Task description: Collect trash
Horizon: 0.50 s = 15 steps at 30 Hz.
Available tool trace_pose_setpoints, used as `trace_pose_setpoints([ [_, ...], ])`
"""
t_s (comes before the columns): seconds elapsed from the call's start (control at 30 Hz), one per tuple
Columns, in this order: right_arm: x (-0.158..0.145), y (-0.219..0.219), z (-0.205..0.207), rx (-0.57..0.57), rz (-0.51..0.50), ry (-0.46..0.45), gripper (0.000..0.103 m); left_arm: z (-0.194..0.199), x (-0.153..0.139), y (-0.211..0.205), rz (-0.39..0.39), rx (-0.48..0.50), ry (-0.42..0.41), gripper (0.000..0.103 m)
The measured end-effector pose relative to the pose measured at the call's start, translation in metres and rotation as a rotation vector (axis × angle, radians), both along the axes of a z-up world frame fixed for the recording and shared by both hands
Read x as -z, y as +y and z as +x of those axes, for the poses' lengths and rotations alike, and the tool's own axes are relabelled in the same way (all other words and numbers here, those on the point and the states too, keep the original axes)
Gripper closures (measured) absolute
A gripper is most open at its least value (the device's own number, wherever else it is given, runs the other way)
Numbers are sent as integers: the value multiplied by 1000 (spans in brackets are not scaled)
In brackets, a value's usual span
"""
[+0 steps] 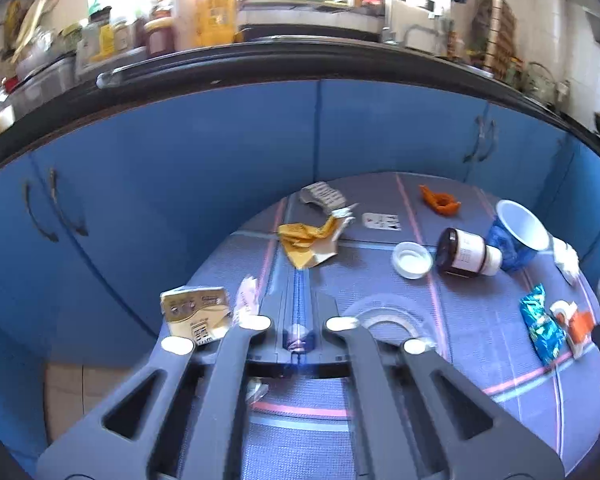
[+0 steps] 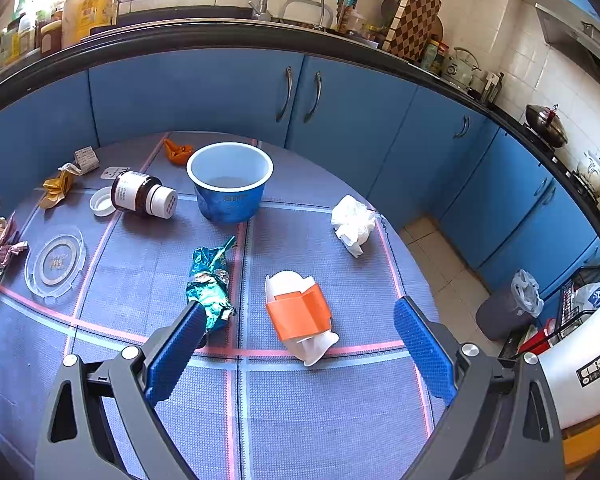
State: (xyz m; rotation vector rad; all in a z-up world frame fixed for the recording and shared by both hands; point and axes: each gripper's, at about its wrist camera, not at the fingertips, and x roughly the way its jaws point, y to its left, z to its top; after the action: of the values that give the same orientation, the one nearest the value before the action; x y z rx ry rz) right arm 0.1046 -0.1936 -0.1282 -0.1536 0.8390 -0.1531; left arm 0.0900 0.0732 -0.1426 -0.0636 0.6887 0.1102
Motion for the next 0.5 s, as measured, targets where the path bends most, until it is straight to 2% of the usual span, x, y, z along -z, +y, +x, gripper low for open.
trace_pose_setpoints([
  [0.1, -1, 0, -1, 2, 0, -4, 11, -4, -5, -5, 48, -2, -28, 103],
  [0.2, -2, 0, -1, 1, 3, -7, 11, -1, -7, 2, -22, -18, -12, 99],
  [0.23, -3, 0, -2, -1, 0, -9, 11, 0, -7, 3, -8, -34, -5, 98],
  [0.3, -3, 0, -3, -3, -3, -9, 11, 2, -6, 1, 49, -69, 13, 92],
  [0.37, -4, 0, -3, -3, -1, -9, 11, 3, -5, 1, 47, -63, 23, 83],
  [0.4, -4, 0, -4, -3, 0, -10, 11, 2, -4, 3, 34, -62, 21, 56],
  [0.43, -5, 0, -4, -4, 1, -11, 11, 1, -5, 4, 18, -62, 12, 1],
  [0.47, -5, 0, -4, -4, 1, -11, 11, -2, -7, 5, 9, -50, -21, 10],
  [0.5, -5, 1, -4, -5, -1, -11, 11, -4, -9, 4, 15, -45, -37, 3],
])
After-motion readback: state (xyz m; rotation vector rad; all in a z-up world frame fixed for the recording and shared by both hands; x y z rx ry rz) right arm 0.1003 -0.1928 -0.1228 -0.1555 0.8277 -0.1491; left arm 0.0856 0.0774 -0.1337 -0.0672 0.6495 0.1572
